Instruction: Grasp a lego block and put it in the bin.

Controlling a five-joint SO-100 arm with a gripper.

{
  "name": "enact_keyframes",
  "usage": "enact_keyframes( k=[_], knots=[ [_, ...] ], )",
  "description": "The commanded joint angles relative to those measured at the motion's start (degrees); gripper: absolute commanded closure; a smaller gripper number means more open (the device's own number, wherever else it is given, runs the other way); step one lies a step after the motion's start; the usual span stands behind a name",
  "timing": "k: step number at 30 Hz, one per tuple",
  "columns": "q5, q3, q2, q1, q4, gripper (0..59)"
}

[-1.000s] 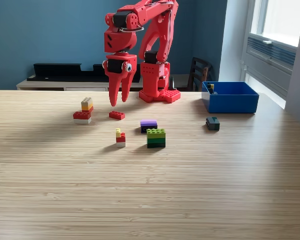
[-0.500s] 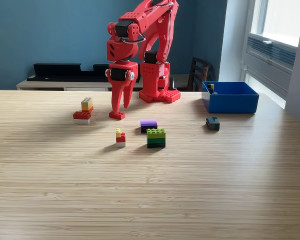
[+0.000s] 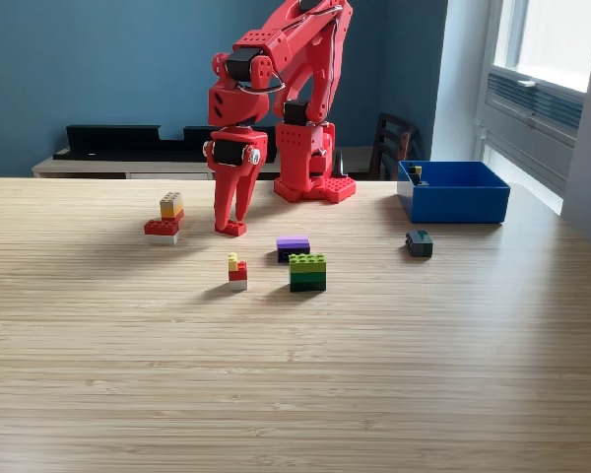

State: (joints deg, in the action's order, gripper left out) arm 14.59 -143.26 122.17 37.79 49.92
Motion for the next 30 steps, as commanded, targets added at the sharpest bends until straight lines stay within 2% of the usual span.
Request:
enact_keyframes(
  k=[1, 10, 20, 22, 25, 30],
  knots=[
    [0.97, -0.62, 1.67, -0.26, -2.02, 36.3],
    [0.00, 0.26, 1.14, 0.00, -1.85, 41.1],
    [-1.32, 6.15, -10.46, 1.05, 0.53, 45.7],
    [-1.67, 7.21, -12.30, 1.32, 0.79, 48.5],
    [-2.99, 8.88, -14.41, 1.93, 0.62, 57.0],
    [-4.31, 11.78, -15.64, 2.11, 0.70, 58.5]
  ],
)
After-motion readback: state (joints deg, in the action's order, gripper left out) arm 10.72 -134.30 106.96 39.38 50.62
